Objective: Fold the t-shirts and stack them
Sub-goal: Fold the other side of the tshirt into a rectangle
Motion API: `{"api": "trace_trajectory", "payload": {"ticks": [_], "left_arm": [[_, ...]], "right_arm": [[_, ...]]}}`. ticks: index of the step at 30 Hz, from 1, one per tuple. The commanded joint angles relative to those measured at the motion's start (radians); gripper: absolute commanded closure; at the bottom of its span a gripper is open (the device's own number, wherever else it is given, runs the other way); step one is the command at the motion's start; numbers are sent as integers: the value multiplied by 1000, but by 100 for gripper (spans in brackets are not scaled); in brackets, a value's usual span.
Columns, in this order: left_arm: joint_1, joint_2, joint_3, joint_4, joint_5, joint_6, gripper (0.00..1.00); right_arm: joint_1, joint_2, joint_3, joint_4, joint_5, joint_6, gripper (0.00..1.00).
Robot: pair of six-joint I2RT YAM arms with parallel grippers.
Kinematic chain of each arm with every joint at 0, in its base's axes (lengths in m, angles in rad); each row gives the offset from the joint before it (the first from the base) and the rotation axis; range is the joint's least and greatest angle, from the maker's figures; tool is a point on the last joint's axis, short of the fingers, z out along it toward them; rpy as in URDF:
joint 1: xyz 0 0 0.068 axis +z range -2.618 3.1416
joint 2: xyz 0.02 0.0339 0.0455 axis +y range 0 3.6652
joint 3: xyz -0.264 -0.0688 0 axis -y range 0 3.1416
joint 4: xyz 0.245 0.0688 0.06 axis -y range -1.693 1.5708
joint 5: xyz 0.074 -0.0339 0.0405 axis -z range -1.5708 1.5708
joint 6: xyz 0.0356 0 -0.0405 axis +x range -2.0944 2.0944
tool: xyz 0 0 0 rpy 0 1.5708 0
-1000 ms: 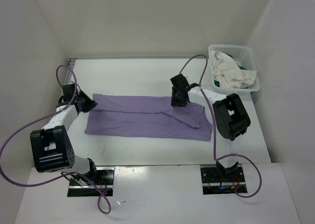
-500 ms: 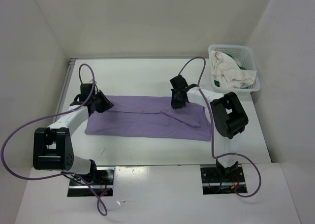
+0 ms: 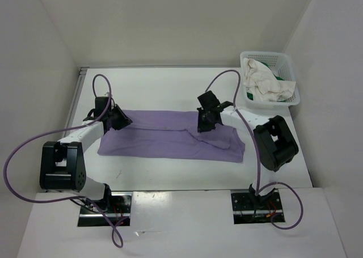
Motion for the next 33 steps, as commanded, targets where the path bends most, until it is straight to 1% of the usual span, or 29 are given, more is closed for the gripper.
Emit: {"api": "trace_trajectory", "payload": {"ticks": [1, 2, 3, 8, 10, 12, 15, 18, 21, 22, 23, 26, 27, 30, 33], "left_arm": [[-2, 4, -4, 52, 13, -19, 76], [-2, 4, 5, 52, 13, -19, 76], [-2, 4, 5, 52, 13, -19, 76], [-2, 4, 35, 43, 13, -19, 76], [-2, 4, 51, 43, 2, -19, 75], [-2, 13, 66, 32, -7, -10, 75], [-2, 13, 89, 32, -7, -10, 75], [-2, 39, 98, 41, 5, -10, 75], [-2, 82, 98, 42, 5, -1, 75], [-2, 108, 109, 42, -7, -1, 75], [-2, 123, 109, 51, -7, -1, 74], [7, 168, 118, 63, -7, -1, 74], [7, 178, 118, 63, -7, -1, 74], [50, 220, 109, 74, 25, -13, 74], [90, 251, 109, 74, 54, -22, 74]], "right_arm": [[56, -83, -45, -28, -28, 57, 87], [65, -95, -61, -28, -41, 66, 85], [65, -96, -71, -28, -70, 77, 81], [142, -128, -85, -31, -113, 117, 67], [142, -160, -72, -56, -123, 117, 66], [142, -180, -46, -100, -80, 82, 65], [62, -210, -35, -88, -58, 60, 63], [34, -188, -63, -53, -67, 60, 68], [34, -126, -106, -5, -90, 100, 77], [34, -117, -123, 28, -103, 111, 83], [34, -108, -141, 44, -112, 120, 85], [34, -108, -198, 76, -103, 150, 90], [34, -117, -210, 76, -92, 151, 90], [34, -126, -220, 67, -69, 151, 95], [34, -148, -220, 44, -38, 151, 96]]}}
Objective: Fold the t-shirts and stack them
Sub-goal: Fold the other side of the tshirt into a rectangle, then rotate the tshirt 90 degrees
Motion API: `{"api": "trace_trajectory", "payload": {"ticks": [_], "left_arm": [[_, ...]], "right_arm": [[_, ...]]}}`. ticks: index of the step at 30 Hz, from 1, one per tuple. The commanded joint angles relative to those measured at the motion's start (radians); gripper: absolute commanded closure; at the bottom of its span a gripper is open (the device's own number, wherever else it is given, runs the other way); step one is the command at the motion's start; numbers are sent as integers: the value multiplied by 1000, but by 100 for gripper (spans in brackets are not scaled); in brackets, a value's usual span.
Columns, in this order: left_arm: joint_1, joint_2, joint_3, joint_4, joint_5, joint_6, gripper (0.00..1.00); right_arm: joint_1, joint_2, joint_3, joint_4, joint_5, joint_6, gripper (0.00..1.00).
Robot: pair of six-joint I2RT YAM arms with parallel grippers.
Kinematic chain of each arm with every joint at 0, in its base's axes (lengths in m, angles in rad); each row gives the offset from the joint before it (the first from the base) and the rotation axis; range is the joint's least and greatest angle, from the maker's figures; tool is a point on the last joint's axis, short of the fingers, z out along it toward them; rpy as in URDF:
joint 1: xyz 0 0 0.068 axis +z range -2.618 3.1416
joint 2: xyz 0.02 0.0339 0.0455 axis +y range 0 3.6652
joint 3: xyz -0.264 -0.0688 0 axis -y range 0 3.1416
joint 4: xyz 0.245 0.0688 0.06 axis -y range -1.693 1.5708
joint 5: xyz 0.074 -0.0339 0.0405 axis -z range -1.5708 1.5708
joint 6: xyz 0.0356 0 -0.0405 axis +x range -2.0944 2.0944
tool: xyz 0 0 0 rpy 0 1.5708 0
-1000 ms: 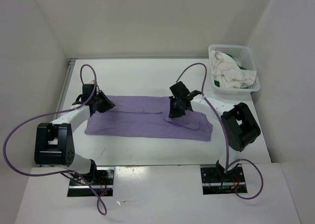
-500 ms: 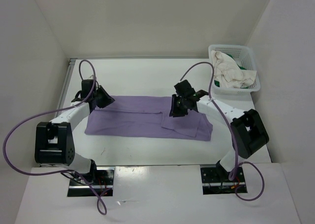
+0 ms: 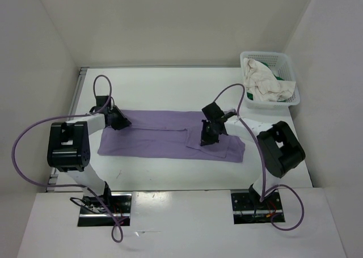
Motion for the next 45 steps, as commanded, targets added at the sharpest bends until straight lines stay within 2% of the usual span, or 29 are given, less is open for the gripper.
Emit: {"api": "trace_trajectory", "payload": {"ticks": [1, 5, 7, 10, 16, 21, 24, 25, 26, 27, 29, 30, 33, 36, 37, 40, 41, 42, 43, 44, 45], "left_arm": [[46, 26, 25, 37, 34, -12, 74], [122, 2, -28, 34, 66, -35, 74], [163, -19, -51, 43, 85, -44, 74], [163, -42, -18, 2, 135, 3, 72], [111, -188, 54, -92, 121, 85, 72], [59, -262, 73, -142, 181, 123, 72], [-21, -262, 99, -196, 194, 146, 72], [-56, -262, 99, -208, 194, 146, 72], [-68, -273, 99, -230, 194, 155, 72], [-78, -283, 99, -242, 194, 155, 72], [-88, -316, 88, -274, 183, 155, 72], [-88, -326, 88, -288, 183, 155, 72], [-98, -357, 103, -349, 174, 203, 72], [-107, -348, 159, -389, 174, 255, 73], [-107, -348, 169, -400, 174, 255, 78], [-107, -348, 182, -368, 174, 240, 88], [-107, -348, 182, -356, 174, 240, 89], [-107, -348, 191, -356, 174, 231, 91], [-107, -348, 191, -346, 186, 231, 91], [-107, -337, 205, -362, 186, 247, 91], [-107, -337, 217, -392, 186, 260, 94]], "right_arm": [[9, -48, 13, 16, 57, 3, 96], [-19, -70, 88, 4, 106, -15, 93], [-30, -18, 113, 4, 155, -15, 92], [-50, 100, 165, 27, 197, -15, 92], [-50, 261, 296, 59, 197, -15, 93], [-50, 473, 530, 39, 151, -46, 93], [-50, 652, 803, -19, 132, -81, 93], [-50, 704, 983, -75, 132, -81, 93], [-50, 816, 1076, -105, 122, -92, 93], [-50, 876, 1276, -138, 106, -102, 93], [-50, 1034, 1471, -229, 91, -116, 93], [-50, 1088, 1696, -269, 91, -127, 93], [-62, 1249, 2153, -477, 91, -126, 92], [-73, 1118, 2176, -536, 111, -147, 91], [-73, 1083, 2201, -577, 123, -147, 89], [-63, 833, 2022, -518, 96, -184, 83], [-54, 769, 1876, -461, 96, -195, 79], [-54, 621, 1774, -420, 73, -195, 76], [-43, 533, 1498, -363, 50, -204, 74], [-34, 436, 1334, -208, 31, -186, 68], [-25, 245, 1175, -121, 16, -167, 65]]}}
